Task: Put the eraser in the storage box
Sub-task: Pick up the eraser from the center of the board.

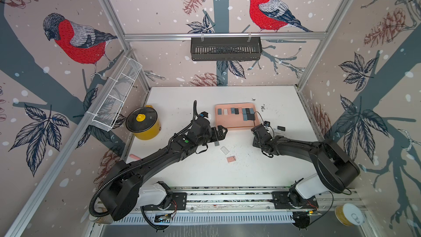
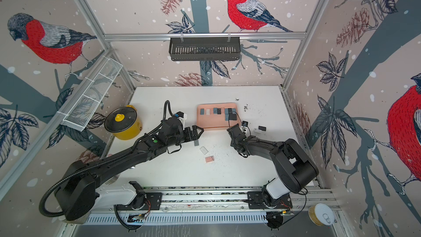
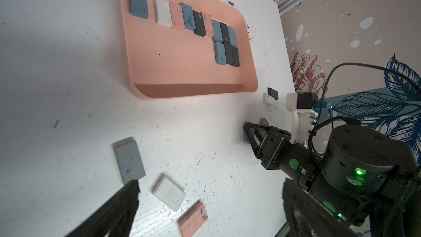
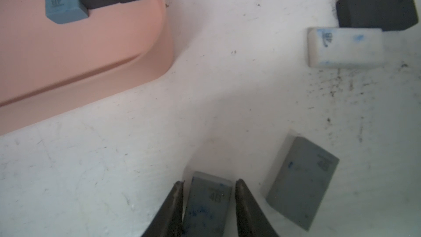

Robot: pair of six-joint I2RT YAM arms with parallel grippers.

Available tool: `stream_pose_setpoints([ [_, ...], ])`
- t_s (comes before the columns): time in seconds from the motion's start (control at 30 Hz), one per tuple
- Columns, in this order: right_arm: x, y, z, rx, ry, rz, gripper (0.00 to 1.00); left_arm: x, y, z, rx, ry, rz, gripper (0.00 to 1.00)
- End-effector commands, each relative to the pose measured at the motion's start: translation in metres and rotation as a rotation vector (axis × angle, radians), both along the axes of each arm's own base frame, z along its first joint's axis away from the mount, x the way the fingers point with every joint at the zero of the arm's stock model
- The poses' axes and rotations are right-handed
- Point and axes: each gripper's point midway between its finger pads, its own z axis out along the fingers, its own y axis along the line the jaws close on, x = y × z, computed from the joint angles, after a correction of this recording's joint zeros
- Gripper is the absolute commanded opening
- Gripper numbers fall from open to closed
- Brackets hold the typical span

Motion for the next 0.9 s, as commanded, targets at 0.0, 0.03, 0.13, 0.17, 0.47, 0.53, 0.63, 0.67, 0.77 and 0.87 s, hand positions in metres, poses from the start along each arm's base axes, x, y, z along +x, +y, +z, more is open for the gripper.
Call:
stream_pose_setpoints([
  [0.0, -0.017, 0.003, -0.014, 0.024, 0.092, 0.026, 0.37, 0.006, -0.001, 0.012, -0.023, -0.038, 0.015, 0.97],
  [0.03, -0.018, 0.004, -0.015, 0.028, 0.095, 0.028, 0.36, 0.006, -0.002, 0.012, -0.023, -0.039, 0.015, 0.97],
  [0.13, -0.02, 0.007, -0.015, 0.035, 0.097, 0.031, 0.32, 0.007, -0.001, 0.012, -0.021, -0.039, 0.017, 0.97],
  [0.17, -0.021, 0.007, -0.015, 0.035, 0.099, 0.032, 0.32, 0.007, -0.002, 0.011, -0.02, -0.037, 0.016, 0.97],
  [0.47, -0.021, 0.01, -0.015, 0.038, 0.097, 0.036, 0.24, 0.007, -0.002, 0.009, -0.013, -0.03, 0.013, 0.97],
  [0.53, -0.017, 0.012, -0.009, 0.038, 0.086, 0.039, 0.24, 0.007, -0.002, 0.009, -0.008, -0.031, 0.013, 0.97],
  [0.63, -0.01, 0.015, 0.001, 0.034, 0.066, 0.047, 0.23, 0.008, -0.001, 0.01, -0.003, -0.036, 0.018, 0.97],
  [0.67, -0.008, 0.015, 0.005, 0.03, 0.061, 0.049, 0.23, 0.008, 0.0, 0.01, -0.002, -0.036, 0.021, 0.97],
  [0.77, -0.001, 0.018, 0.014, 0.024, 0.046, 0.057, 0.23, 0.008, -0.001, 0.009, -0.001, -0.035, 0.02, 0.97],
  [0.87, 0.007, 0.021, 0.024, 0.017, 0.03, 0.067, 0.23, 0.009, -0.001, 0.01, 0.001, -0.035, 0.019, 0.97],
])
